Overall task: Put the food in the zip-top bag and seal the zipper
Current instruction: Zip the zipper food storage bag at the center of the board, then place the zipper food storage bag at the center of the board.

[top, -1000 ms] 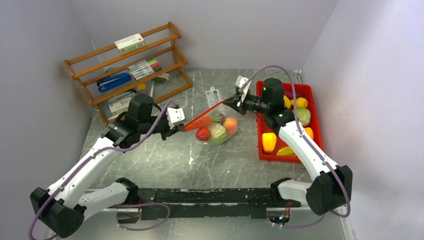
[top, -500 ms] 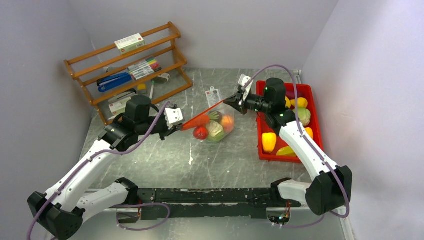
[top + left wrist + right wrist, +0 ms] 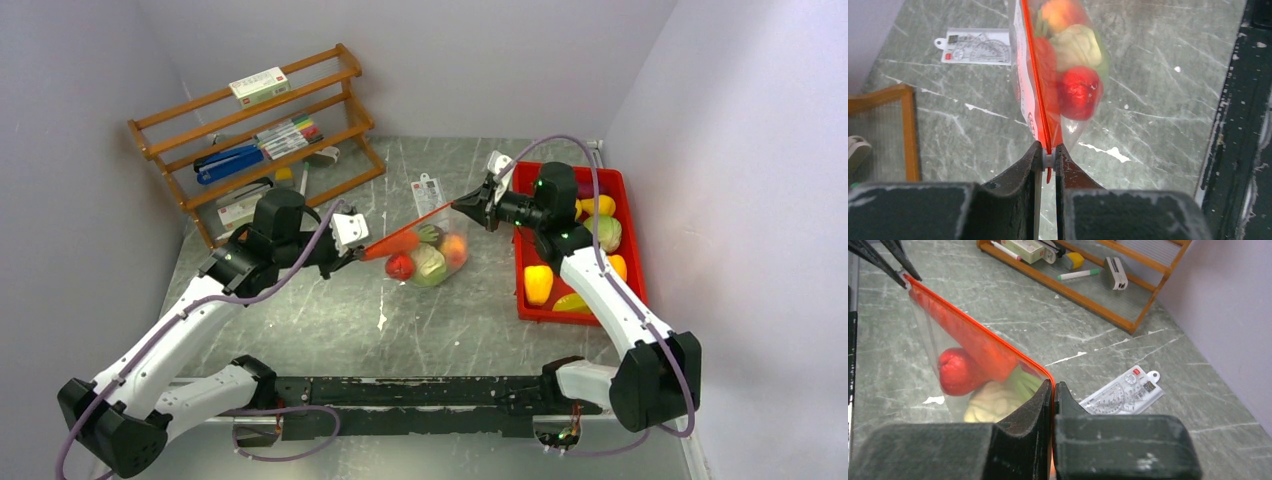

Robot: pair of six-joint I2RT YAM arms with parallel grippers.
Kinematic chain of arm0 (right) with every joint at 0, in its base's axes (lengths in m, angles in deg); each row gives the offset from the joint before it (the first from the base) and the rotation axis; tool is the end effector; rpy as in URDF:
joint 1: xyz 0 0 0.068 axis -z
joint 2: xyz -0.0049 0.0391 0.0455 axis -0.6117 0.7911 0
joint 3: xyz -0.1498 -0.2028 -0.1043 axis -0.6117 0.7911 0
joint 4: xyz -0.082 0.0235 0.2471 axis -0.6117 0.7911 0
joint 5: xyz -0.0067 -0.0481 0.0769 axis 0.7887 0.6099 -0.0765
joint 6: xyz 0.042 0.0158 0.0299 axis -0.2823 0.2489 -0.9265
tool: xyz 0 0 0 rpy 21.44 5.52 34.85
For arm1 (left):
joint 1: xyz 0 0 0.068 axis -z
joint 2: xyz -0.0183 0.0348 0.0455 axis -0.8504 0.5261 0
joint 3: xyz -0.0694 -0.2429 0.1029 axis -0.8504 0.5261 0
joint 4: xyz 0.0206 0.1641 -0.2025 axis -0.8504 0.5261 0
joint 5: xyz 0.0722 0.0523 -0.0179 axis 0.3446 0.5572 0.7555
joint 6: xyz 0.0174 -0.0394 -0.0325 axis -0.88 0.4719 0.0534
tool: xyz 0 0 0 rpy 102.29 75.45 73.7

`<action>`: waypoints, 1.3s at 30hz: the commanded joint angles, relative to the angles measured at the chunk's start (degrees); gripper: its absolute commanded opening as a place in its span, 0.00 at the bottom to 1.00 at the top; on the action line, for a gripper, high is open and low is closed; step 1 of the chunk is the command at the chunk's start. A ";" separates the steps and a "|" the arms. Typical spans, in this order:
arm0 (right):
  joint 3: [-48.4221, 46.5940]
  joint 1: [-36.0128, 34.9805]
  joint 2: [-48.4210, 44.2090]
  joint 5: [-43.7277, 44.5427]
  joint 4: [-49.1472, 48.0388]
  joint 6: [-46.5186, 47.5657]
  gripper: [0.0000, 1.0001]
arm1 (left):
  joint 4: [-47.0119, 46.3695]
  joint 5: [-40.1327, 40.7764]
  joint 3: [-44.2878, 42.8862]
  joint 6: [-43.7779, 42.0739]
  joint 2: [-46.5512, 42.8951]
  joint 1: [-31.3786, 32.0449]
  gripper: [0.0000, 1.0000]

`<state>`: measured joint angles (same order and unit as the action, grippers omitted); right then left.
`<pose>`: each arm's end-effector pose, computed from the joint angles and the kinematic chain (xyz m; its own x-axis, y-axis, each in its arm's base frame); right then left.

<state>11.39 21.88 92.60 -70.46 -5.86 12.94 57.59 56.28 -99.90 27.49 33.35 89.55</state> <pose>0.2564 0.1005 0.3287 0.0439 -0.1765 -0.9833 -0.9093 0.4006 -0.1125 0.1690 -0.1230 0.3348 -0.0280 0.4906 -0.8709 0.9239 0.3453 0.1648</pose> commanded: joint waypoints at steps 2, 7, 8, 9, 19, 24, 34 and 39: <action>1.21 2.39 2.02 1.84 -14.92 -3.04 0.00 | -3.86 9.95 -1.52 -0.86 0.54 -0.79 0.07; -15.36 3.94 14.04 4.59 -12.87 -3.04 0.00 | -9.69 22.68 -17.92 -6.66 11.25 -0.87 0.07; -20.08 4.04 15.57 3.69 -9.09 -2.49 0.00 | -5.56 19.58 -23.59 -7.53 13.61 -1.22 0.07; -23.48 4.01 15.99 3.37 -6.31 -1.94 0.00 | -2.79 15.13 -27.52 -8.06 15.66 -1.63 0.07; -4.67 4.21 0.71 -11.98 -10.72 -0.06 0.00 | -10.30 -2.99 -13.15 15.15 5.44 -1.67 0.07; -5.79 4.24 4.79 -9.81 -15.31 -4.45 0.00 | -3.76 6.24 -18.03 9.19 12.85 -1.90 0.07; -17.22 -1.06 17.72 -9.05 -18.98 -6.11 0.00 | -6.94 26.27 -24.41 1.62 17.22 -4.30 0.07; -15.86 -5.14 20.14 -9.07 -25.45 -10.35 0.00 | -2.20 27.33 -24.27 0.86 13.31 -4.31 0.07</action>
<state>-5.47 19.17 112.51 -78.84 -22.67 6.32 53.87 79.87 -123.46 30.29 51.27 85.55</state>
